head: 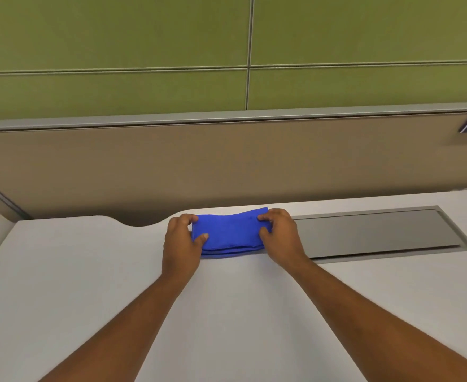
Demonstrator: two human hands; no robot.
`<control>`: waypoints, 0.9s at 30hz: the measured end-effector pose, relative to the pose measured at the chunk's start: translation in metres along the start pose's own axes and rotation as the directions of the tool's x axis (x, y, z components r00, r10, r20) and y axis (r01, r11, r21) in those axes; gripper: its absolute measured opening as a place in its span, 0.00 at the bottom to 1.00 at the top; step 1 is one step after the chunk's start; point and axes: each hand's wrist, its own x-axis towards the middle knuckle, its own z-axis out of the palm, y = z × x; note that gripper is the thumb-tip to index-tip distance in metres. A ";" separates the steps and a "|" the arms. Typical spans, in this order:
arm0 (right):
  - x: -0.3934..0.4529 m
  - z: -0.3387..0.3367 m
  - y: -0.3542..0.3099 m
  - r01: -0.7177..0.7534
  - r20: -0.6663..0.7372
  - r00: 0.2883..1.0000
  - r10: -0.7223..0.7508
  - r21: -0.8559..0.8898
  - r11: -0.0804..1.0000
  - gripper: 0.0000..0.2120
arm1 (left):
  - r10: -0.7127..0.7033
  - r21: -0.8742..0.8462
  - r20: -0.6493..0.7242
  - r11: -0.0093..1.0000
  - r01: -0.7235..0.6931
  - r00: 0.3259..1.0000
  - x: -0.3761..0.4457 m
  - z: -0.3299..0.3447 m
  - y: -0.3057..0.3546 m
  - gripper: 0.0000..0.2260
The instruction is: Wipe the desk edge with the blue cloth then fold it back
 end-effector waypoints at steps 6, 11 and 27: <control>-0.005 0.004 0.017 0.093 0.083 0.994 -0.076 -0.220 0.971 0.18 | 0.238 0.432 0.140 0.858 -0.276 0.961 -0.004 0.006 -0.015 0.14; -0.006 0.014 0.021 0.378 0.111 0.922 -0.370 -0.450 0.809 0.17 | 0.394 0.648 0.266 0.603 -0.466 0.880 -0.007 0.017 -0.017 0.12; 0.036 0.006 0.024 0.350 0.323 0.924 -0.208 -0.489 0.799 0.33 | 0.269 0.711 0.406 0.507 -0.487 0.873 0.031 0.040 -0.010 0.23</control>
